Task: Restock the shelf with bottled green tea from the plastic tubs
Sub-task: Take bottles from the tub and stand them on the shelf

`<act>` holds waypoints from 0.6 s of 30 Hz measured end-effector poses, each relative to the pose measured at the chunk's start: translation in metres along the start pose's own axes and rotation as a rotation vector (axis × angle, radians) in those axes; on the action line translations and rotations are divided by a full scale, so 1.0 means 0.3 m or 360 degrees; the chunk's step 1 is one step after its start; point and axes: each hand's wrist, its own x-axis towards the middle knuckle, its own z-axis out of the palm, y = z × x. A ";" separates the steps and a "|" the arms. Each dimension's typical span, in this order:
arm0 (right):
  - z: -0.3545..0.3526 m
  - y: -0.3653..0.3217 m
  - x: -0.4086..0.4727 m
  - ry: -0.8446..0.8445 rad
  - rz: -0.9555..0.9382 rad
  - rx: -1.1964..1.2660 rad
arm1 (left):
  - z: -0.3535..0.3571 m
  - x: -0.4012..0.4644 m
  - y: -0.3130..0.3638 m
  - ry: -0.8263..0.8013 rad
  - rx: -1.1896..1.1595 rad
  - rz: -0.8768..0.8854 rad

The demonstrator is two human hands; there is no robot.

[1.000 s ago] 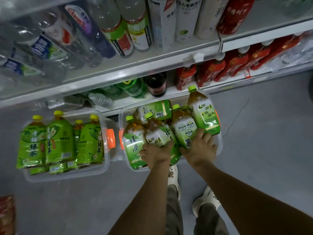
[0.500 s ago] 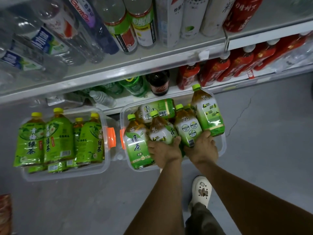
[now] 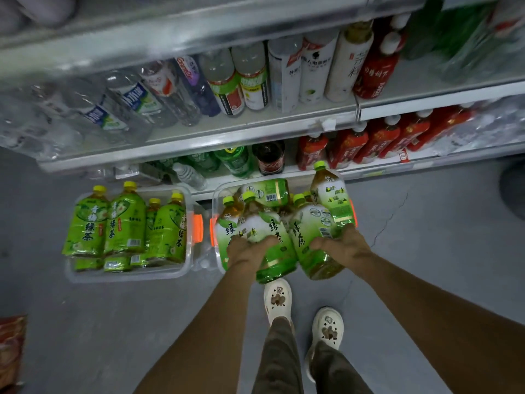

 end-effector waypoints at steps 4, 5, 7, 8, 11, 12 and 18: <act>-0.104 -0.028 -0.118 -0.0159 -0.0092 0.0302 | -0.097 -0.118 -0.001 -0.0074 -0.0235 0.0122; -0.131 -0.040 -0.154 -0.0179 -0.0131 0.0352 | -0.119 -0.153 0.008 -0.0094 -0.0284 0.0161; -0.185 -0.064 -0.222 -0.0238 -0.0234 0.0468 | -0.168 -0.228 0.029 -0.0163 -0.0436 0.0258; -0.215 -0.079 -0.263 -0.0268 -0.0276 0.0547 | -0.194 -0.264 0.041 -0.0212 -0.0526 0.0296; -0.302 -0.104 -0.356 -0.0411 -0.0398 0.0805 | -0.263 -0.365 0.079 -0.0409 -0.0780 0.0356; -0.330 -0.113 -0.390 -0.0475 -0.0442 0.0856 | -0.282 -0.392 0.093 -0.0476 -0.0877 0.0382; -0.468 -0.188 -0.604 -0.0756 -0.0741 0.1093 | -0.388 -0.632 0.223 -0.0651 -0.1089 0.0685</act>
